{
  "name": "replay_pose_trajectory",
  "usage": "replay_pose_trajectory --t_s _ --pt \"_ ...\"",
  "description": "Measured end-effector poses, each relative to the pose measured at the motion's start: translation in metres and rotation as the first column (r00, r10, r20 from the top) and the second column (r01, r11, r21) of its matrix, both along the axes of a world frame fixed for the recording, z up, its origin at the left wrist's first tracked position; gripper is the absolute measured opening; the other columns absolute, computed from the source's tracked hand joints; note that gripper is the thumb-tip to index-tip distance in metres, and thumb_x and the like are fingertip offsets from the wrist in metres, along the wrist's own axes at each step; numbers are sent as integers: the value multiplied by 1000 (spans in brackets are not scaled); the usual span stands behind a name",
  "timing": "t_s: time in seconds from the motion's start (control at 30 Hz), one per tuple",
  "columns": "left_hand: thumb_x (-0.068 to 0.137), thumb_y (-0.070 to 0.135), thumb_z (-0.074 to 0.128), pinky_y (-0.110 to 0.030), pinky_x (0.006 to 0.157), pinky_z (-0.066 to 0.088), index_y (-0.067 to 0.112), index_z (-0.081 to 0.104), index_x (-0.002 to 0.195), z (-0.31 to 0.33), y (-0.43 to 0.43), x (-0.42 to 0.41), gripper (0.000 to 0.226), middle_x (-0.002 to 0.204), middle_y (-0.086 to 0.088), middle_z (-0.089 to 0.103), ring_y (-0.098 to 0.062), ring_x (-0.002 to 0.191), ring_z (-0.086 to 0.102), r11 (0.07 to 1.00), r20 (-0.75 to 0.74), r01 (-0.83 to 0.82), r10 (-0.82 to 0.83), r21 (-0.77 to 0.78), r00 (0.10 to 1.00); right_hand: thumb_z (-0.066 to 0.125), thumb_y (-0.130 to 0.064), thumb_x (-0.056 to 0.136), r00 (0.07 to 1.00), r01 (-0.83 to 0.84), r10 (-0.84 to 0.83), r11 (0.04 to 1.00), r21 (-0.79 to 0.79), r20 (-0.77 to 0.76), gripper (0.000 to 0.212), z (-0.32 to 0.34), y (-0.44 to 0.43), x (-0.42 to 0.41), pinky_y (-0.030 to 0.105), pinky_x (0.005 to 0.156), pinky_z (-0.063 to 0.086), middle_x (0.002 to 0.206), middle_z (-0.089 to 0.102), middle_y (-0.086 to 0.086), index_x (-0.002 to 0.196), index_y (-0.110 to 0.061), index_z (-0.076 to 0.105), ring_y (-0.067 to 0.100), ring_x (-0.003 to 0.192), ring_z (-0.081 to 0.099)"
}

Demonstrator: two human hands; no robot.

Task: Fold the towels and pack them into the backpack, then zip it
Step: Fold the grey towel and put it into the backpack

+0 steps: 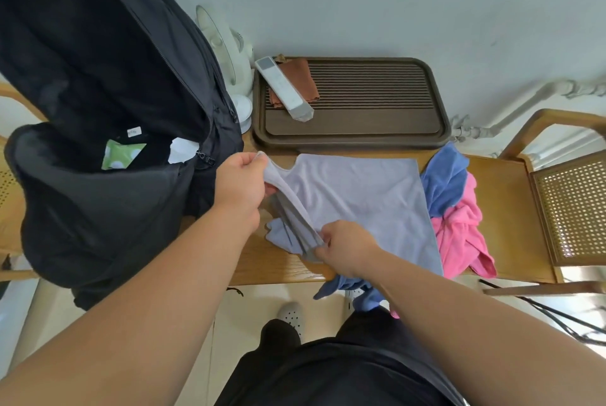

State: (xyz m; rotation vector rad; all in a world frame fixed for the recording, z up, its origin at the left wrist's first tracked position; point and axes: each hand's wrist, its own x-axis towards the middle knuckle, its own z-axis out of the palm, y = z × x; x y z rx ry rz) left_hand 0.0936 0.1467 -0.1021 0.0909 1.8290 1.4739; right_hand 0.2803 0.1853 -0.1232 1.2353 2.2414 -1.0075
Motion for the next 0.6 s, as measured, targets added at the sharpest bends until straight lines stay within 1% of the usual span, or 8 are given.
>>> replay_pose_trajectory --t_s 0.13,0.23,0.3,0.37,0.43,0.5,0.53,0.6 --pt "100 23 58 -39 83 57 15 63 112 -11 -16 1 16 105 -9 70 -21 92 69 987 79 145 -139 -74 987 52 -28 93 984 67 -83 993 -101 -160 18 4 -12 -2 35 62 52 73 68 2 79 -17 54 23 72 65" --pt "98 38 58 -39 80 51 20 67 97 -17 -44 15 20 96 -3 68 -19 87 64 936 53 315 -310 -159 949 58 -22 95 941 87 -164 963 -256 -297 24 17 -27 -18 21 54 49 58 57 -10 74 -15 47 8 55 55" --pt "96 45 57 -39 81 49 19 69 88 -19 -65 25 29 87 2 66 -17 85 61 941 -43 272 -286 -203 957 63 -14 93 908 118 -252 921 -372 -335 20 18 -36 -28 23 59 50 66 57 -3 81 -12 47 12 62 55" --pt "98 44 54 -32 69 49 18 65 82 -15 -90 37 32 77 9 62 -7 74 58 970 -163 182 -208 -161 965 64 -11 93 836 170 -420 809 -563 -352 14 15 -45 -37 39 81 57 74 67 5 100 -10 52 18 74 66" --pt "100 36 52 -19 55 45 21 62 87 -7 -112 51 22 75 11 62 1 66 58 976 -211 201 -214 -79 954 65 -9 92 731 230 -612 638 -735 -302 30 16 -50 -43 40 84 57 83 69 7 116 -18 47 19 81 70" --pt "97 30 59 -13 62 49 28 62 105 -12 -129 58 8 91 13 68 3 83 64 947 -202 313 -320 -68 926 69 -9 84 686 232 -680 540 -809 -257 46 17 -52 -51 38 82 57 92 69 11 124 -11 45 21 86 70" --pt "93 28 66 -13 69 50 32 60 110 -18 -135 59 18 98 15 68 3 91 64 927 -210 364 -375 -89 903 72 -9 80 689 230 -687 510 -829 -231 53 15 -52 -53 37 79 56 95 69 12 126 -8 46 22 86 69" --pt "89 24 71 -16 70 49 34 60 103 -36 -140 56 20 94 13 67 -2 88 63 906 -282 379 -419 -188 863 71 -9 80 731 217 -654 491 -844 -193 42 5 -48 -56 36 78 51 97 72 10 116 -7 50 21 88 69"
